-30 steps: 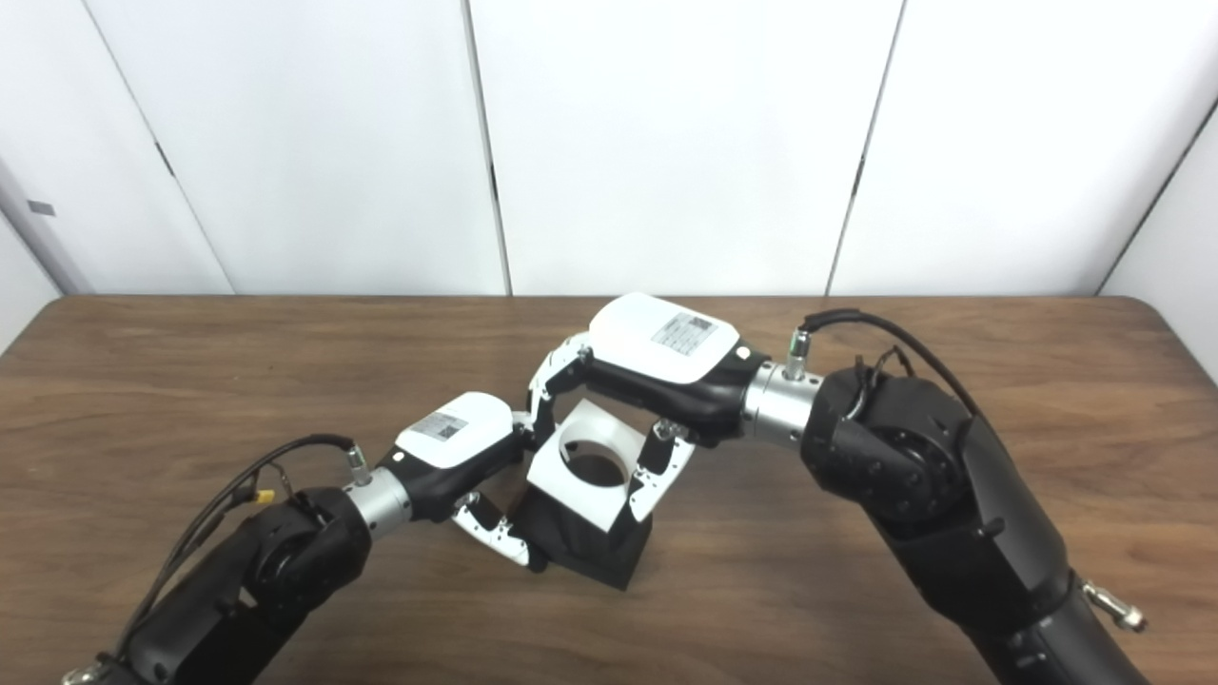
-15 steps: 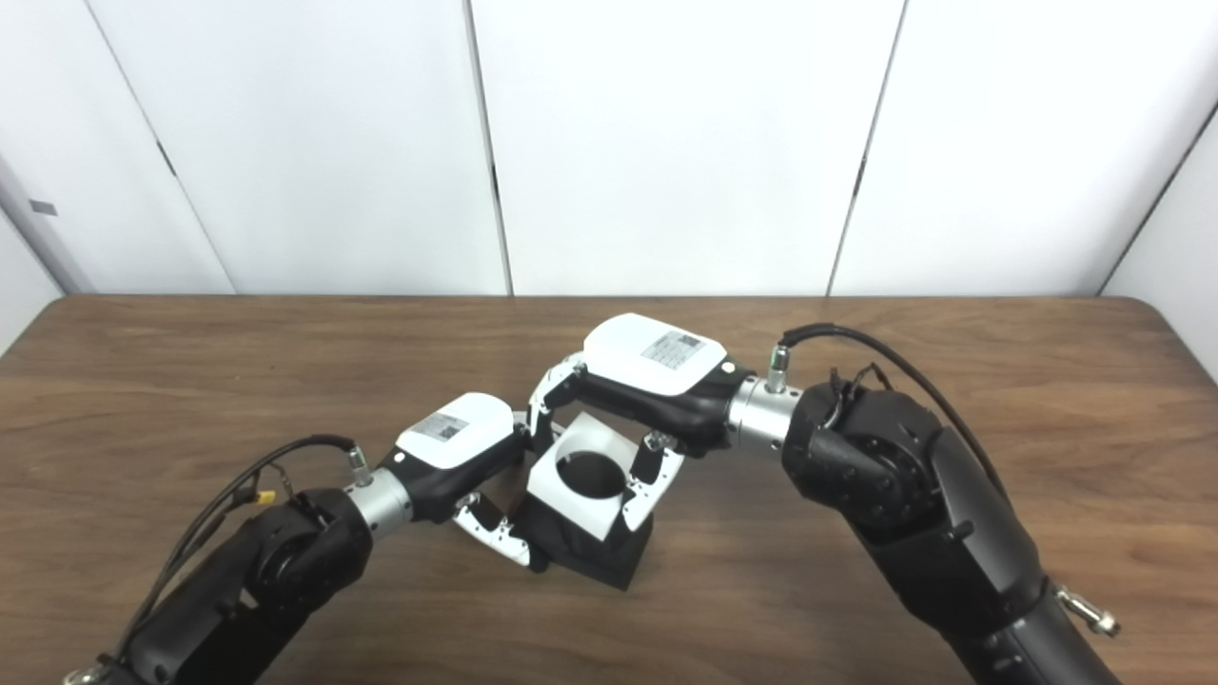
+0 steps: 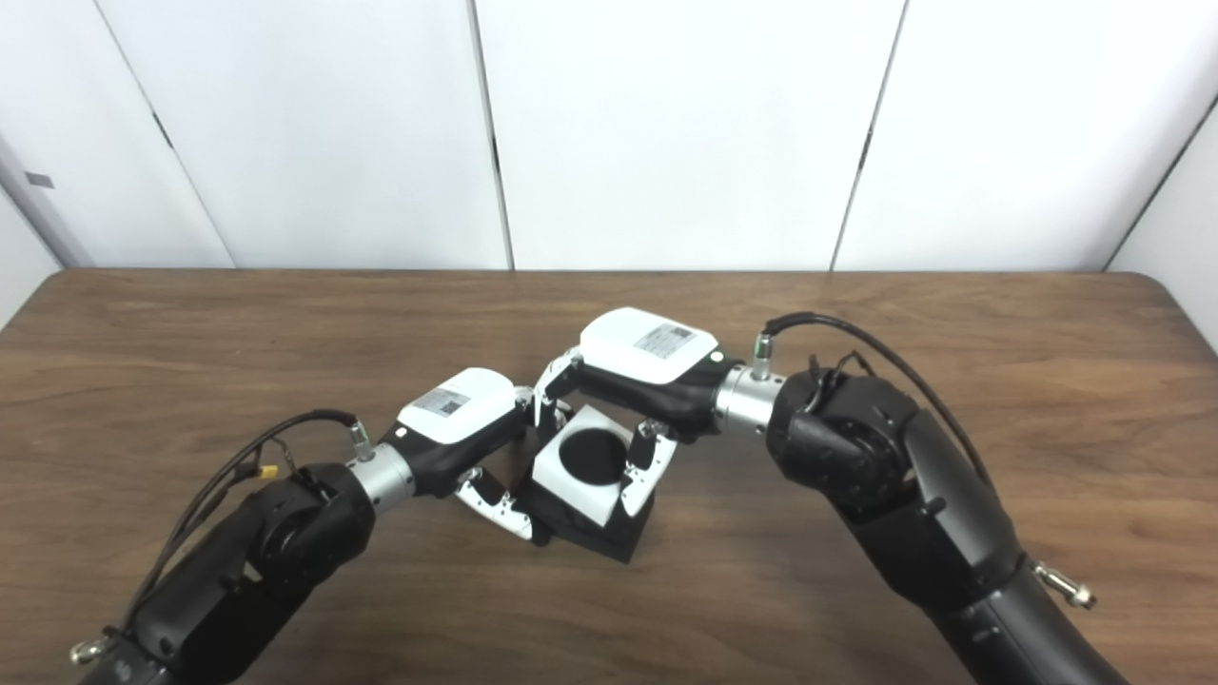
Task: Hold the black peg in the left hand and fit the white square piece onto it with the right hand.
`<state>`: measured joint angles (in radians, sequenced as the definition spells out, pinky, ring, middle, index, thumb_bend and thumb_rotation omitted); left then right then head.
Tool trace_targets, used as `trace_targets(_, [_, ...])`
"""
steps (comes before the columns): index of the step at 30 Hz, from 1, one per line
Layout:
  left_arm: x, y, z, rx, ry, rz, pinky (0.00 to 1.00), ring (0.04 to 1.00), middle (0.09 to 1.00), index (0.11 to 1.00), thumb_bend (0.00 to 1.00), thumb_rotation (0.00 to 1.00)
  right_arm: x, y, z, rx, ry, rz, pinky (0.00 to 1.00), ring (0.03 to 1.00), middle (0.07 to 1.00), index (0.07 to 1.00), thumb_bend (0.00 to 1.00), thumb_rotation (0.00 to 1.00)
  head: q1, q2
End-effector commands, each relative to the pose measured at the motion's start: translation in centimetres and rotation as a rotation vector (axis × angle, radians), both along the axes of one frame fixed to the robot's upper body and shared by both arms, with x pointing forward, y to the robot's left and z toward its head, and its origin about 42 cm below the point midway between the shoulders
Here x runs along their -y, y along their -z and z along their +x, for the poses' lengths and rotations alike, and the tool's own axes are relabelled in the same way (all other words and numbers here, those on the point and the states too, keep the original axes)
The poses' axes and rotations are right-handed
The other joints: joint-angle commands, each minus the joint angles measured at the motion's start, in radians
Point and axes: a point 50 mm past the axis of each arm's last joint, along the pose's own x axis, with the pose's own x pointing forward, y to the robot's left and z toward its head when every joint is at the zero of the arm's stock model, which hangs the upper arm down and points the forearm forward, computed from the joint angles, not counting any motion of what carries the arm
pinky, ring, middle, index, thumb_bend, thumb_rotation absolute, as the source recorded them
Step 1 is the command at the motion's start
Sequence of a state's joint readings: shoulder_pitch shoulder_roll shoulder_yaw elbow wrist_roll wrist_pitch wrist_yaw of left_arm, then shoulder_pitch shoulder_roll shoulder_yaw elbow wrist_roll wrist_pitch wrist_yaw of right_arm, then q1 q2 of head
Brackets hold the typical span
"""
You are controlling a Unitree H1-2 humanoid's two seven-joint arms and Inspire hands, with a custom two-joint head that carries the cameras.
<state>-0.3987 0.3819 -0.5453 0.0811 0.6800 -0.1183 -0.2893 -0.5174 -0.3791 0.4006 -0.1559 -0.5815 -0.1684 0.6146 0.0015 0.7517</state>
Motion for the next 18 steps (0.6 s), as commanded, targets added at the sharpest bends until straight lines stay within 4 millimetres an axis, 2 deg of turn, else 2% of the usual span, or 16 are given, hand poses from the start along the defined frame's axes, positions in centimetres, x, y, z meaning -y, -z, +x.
trace_targets(1, [0.2, 3.6, -2.0, -0.157, 0.020, 0.114, 0.65, 0.815, 0.810, 0.487, 0.52, 0.07, -0.2, -1.5, 0.4, 0.075, -0.014, 0.025, 0.67, 0.755, 0.729, 0.479, 0.52, 0.13, 0.001, 0.001])
trace_targets(9, [0.3, 3.6, -1.9, -0.161, 0.022, 0.102, 0.65, 0.814, 0.804, 0.486, 0.52, 0.07, -0.2, 0.0, 0.5, 0.041, -0.005, -0.007, 0.68, 0.754, 0.728, 0.479, 0.52, 0.13, 0.004, 0.003])
trace_targets(13, [0.3, 3.6, -1.9, -0.161, 0.024, 0.110, 0.65, 0.813, 0.807, 0.486, 0.52, 0.07, 0.1, 0.0, 0.6, -0.006, 0.016, -0.053, 0.70, 0.772, 0.740, 0.489, 0.52, 0.15, 0.000, 0.002])
trace_targets(14, [0.2, 3.6, -1.9, -0.160, 0.024, 0.112, 0.65, 0.813, 0.808, 0.486, 0.52, 0.07, 0.2, -0.1, 0.7, -0.014, 0.022, -0.068, 0.71, 0.775, 0.747, 0.561, 0.72, 0.24, -0.002, 0.001])
trace_targets(16, [0.1, 3.6, -1.8, -0.159, 0.025, 0.112, 0.65, 0.812, 0.809, 0.487, 0.52, 0.07, 0.5, -0.6, 0.7, -0.028, 0.051, -0.099, 0.72, 0.789, 0.782, 0.724, 0.94, 0.37, -0.004, 0.000])
trace_targets(18, [0.0, 3.7, -1.7, -0.161, 0.022, 0.111, 0.64, 0.812, 0.807, 0.487, 0.52, 0.07, 0.8, -0.9, 0.7, -0.034, 0.080, -0.123, 0.72, 0.809, 0.819, 0.826, 0.99, 0.42, -0.004, -0.002])
